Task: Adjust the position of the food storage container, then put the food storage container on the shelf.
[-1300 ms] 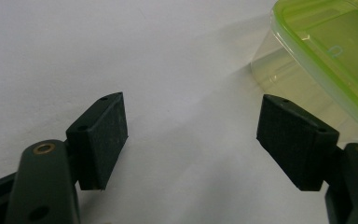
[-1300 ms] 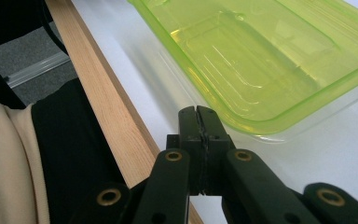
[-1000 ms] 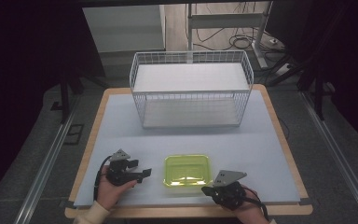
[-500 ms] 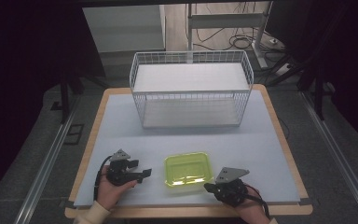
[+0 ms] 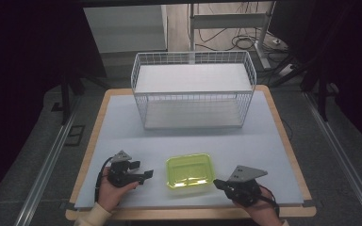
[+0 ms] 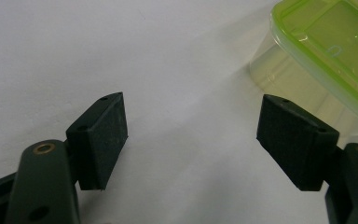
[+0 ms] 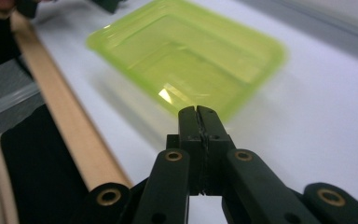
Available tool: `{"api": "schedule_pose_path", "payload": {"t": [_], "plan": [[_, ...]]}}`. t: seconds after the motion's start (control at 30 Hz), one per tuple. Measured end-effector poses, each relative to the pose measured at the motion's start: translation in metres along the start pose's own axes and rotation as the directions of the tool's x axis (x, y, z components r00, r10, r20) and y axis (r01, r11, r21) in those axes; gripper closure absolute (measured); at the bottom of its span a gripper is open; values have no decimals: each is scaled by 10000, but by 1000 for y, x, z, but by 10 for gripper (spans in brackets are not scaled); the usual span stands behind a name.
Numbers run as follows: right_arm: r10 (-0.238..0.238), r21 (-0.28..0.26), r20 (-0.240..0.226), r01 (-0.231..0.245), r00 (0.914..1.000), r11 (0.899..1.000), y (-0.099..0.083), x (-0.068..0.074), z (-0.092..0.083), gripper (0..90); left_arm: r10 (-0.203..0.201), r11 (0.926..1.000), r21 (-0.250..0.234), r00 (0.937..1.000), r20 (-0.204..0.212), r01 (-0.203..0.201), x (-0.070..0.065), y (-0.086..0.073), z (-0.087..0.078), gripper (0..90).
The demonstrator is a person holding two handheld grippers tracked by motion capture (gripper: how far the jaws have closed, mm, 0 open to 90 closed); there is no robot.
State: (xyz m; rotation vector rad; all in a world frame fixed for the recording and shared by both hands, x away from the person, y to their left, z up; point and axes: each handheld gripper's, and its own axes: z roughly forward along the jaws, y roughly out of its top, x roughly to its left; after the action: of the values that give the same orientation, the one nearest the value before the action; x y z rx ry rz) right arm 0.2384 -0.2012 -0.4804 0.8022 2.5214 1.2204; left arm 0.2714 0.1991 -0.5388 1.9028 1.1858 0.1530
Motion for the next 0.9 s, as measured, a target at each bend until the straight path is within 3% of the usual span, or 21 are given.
{"api": "schedule_pose_path", "payload": {"t": [0.27, 0.47, 0.5, 0.53, 0.57, 0.6, 0.63, 0.67, 0.7, 0.73, 0.8, 0.83, 0.9], "plan": [[742, -133, 708, -734, 9947, 9972, -6, -28, -13, 895, -54, 10000, -53, 9999, 115, 55, -1, 1, -1, 239], [950, -109, 785, -944, 9924, 9955, -9, -34, -13, 875, -141, 9998, -136, 9994, 309, 145, -4, 3, -5, 239], [1009, -165, 740, -1000, 9921, 9949, -9, -34, -13, 832, -241, 9995, -171, 9986, 472, 250, -5, 3, -5, 239], [1187, -179, 670, -1178, 9907, 9929, -9, -36, -13, 719, -340, 9993, -162, 9976, 610, 350, -4, 4, -6, 238], [1282, -197, 601, -1272, 9899, 9917, -9, -36, -12, 686, -497, 9985, -168, 9955, 806, 512, -4, 4, -6, 238], [1404, -232, 475, -1394, 9890, 9900, -10, -38, -13, 637, -833, 9962, -140, 9894, 1187, 855, -4, 5, -7, 238], [1549, -315, 343, -1538, 9873, 9876, -10, -39, -12, 572, -833, 9962, -140, 9894, 1187, 855, -4, 5, -7, 238], [1549, -315, 343, -1538, 9873, 9876, -10, -39, -12, 572, -955, 9951, -114, 9856, 1394, 981, -4, 5, -8, 238], [1743, -349, 184, -1736, 9845, 9842, -10, -41, -12, 513, -1066, 9939, -101, 9824, 1533, 1095, -4, 5, -8, 238], [2010, -401, -298, -2021, 9791, 9785, -10, -44, -10, 398, -1240, 9919, -57, 9769, 1738, 1269, -5, 5, -8, 238], [2165, -400, -484, -2185, 9751, 9750, -9, -46, -9, 361, -1300, 9911, -33, 9748, 1811, 1328, -6, 5, -9, 238], [2417, -418, -779, -2454, 9672, 9685, -9, -47, -6, 319, -1330, 9908, -11, 9733, 1869, 1356, -6, 5, -9, 239], [2441, -430, -800, -2480, 9665, 9678, -9, -47, -5, 309, -1347, 9905, -27, 9719, 1929, 1378, -8, 5, -10, 239]]}}
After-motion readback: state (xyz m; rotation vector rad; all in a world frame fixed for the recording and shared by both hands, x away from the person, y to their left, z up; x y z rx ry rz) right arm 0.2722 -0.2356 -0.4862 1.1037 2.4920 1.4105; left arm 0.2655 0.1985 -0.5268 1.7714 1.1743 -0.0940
